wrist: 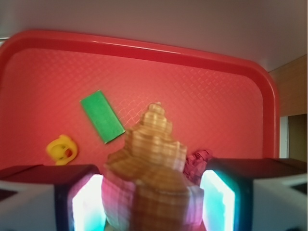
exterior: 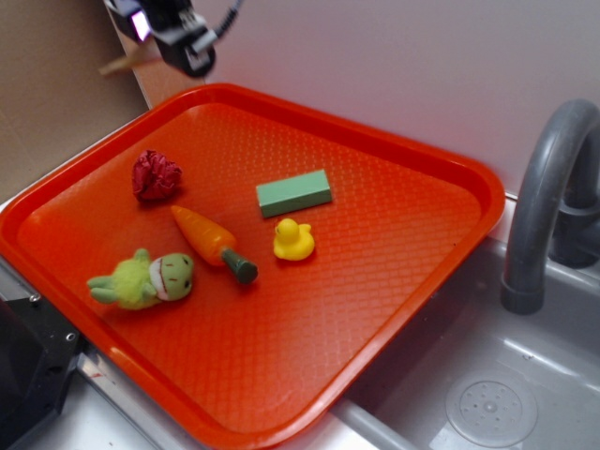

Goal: Grab the shell.

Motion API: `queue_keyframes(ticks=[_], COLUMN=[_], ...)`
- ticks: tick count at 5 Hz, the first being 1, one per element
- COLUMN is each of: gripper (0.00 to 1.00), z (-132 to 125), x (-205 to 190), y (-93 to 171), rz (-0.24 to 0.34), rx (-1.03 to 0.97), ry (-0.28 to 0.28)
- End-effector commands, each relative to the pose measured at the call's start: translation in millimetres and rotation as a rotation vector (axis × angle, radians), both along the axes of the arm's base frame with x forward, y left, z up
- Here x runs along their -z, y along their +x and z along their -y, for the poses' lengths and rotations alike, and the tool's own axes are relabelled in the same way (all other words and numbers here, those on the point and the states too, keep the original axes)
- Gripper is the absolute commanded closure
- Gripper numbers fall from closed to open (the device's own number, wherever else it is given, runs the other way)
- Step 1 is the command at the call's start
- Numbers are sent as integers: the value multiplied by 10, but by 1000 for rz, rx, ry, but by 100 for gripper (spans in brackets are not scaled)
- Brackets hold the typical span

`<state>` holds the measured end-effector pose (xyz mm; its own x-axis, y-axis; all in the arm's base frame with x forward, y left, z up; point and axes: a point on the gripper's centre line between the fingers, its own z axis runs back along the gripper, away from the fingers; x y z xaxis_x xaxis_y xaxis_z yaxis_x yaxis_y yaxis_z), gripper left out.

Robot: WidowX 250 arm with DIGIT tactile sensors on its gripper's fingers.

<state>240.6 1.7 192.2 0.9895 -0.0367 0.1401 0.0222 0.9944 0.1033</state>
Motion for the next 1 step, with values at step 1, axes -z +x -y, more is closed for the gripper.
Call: queue_keyframes(ticks=[1], gripper=[100], z=[-174], x=[-423], y=[117], rz=[70], rx=[-16], ry=[-13])
